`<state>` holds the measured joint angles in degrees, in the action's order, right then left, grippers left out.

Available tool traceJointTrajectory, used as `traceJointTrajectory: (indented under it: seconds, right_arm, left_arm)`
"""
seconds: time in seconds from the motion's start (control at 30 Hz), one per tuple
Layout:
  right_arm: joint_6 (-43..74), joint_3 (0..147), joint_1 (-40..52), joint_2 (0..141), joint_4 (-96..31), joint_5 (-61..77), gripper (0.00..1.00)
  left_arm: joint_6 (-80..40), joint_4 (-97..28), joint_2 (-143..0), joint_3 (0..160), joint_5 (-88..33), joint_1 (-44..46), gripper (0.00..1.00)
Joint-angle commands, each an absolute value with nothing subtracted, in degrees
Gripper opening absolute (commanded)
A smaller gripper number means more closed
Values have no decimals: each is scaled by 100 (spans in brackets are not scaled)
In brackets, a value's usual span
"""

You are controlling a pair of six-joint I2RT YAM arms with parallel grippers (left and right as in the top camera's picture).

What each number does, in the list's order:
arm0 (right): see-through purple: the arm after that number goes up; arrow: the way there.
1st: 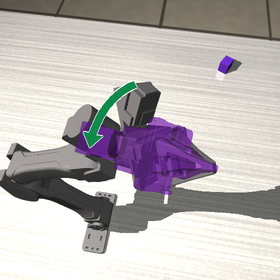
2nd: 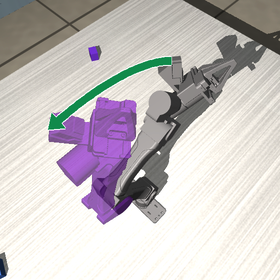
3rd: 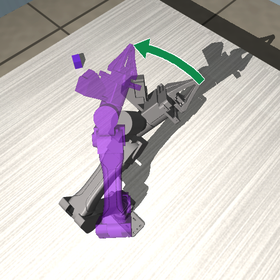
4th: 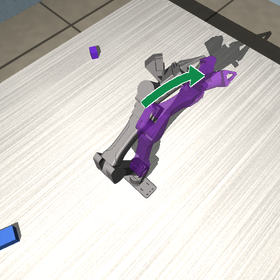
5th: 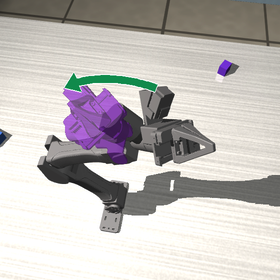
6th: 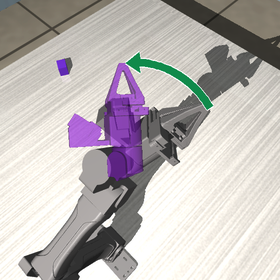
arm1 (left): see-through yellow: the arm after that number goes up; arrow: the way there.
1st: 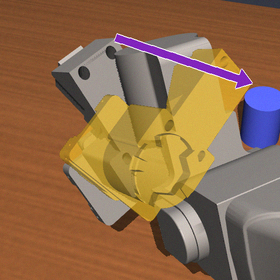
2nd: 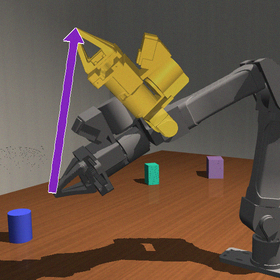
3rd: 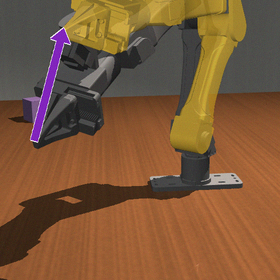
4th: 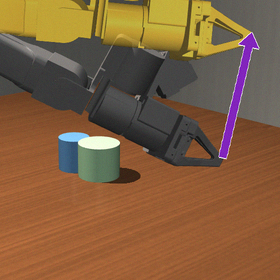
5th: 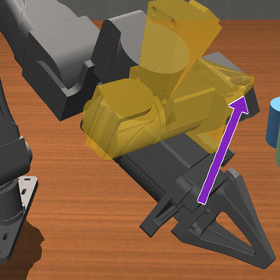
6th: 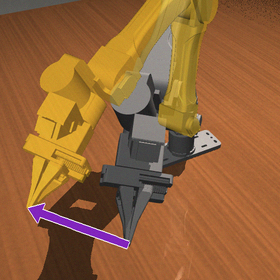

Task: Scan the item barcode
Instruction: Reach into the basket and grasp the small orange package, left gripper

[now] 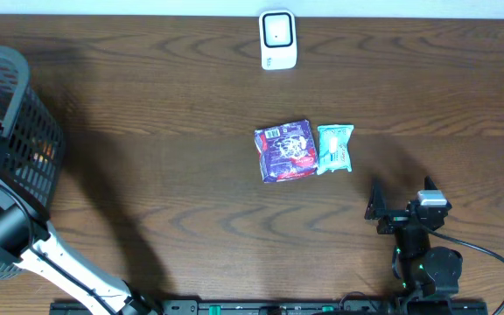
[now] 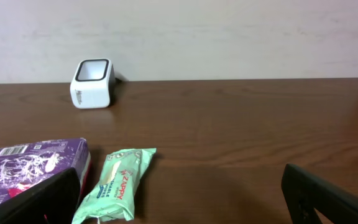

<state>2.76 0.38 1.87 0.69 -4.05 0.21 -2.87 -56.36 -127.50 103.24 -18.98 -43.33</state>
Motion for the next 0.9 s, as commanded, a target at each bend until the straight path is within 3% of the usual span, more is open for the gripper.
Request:
traceJointTrajectory:
  seconds: [0.0, 0.33, 0.67, 0.87]
  right_arm:
    - [336, 32, 213, 45, -429, 14, 99]
    - [336, 32, 213, 45, -429, 14, 99]
    - [336, 32, 213, 45, -429, 14, 99]
    - [336, 32, 213, 45, -429, 14, 99]
  left_arm:
    - [-281, -5848, -12912, 10304, -1754, -4307, 7]
    - [-329, -6342, -11699, 11015, -1756, -4340, 7]
    - [-2224, -5922, -9354, 11015, -1828, -4471, 7]
    - [-2303, -5596, -8451, 11013, -4298, -4034, 7]
